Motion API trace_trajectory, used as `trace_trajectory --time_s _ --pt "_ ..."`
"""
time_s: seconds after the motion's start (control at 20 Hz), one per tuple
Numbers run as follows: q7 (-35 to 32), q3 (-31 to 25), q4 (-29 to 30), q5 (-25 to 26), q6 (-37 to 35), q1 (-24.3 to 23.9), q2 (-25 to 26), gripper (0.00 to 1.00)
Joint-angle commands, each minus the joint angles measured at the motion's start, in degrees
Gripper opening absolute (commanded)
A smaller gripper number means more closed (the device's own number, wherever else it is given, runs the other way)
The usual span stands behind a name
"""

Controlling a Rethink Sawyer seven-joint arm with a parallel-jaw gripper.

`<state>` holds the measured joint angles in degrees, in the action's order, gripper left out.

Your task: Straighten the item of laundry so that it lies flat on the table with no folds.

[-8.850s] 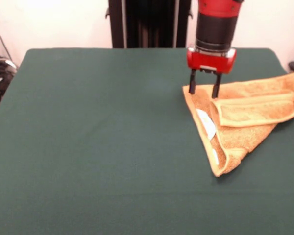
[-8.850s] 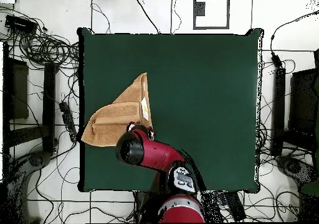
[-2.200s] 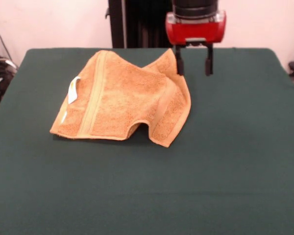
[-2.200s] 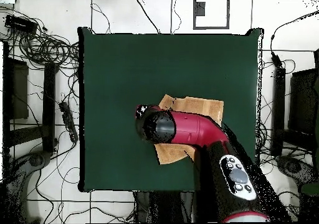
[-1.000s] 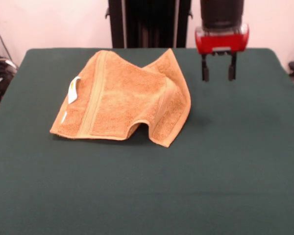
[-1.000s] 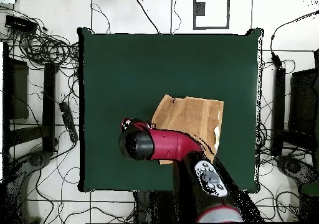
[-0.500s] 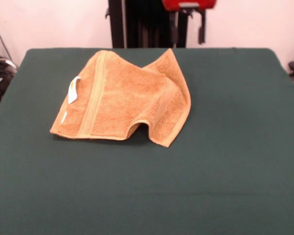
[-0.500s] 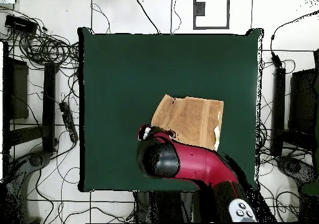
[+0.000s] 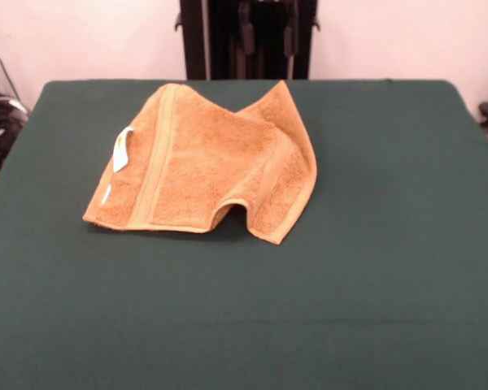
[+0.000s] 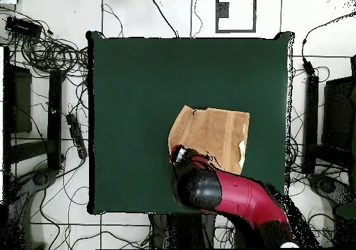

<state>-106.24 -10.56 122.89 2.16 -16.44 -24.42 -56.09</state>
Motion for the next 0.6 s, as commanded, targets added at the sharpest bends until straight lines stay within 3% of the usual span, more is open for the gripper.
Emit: trace_trajectory --time_s 0.05,0.6 --pt "-5.1 -3.5 6.7 1.9 0.9 0.8 2.8 1.0" --pt "-8.4 -1.9 5.4 2.9 11.0 3.5 11.4 1.0"
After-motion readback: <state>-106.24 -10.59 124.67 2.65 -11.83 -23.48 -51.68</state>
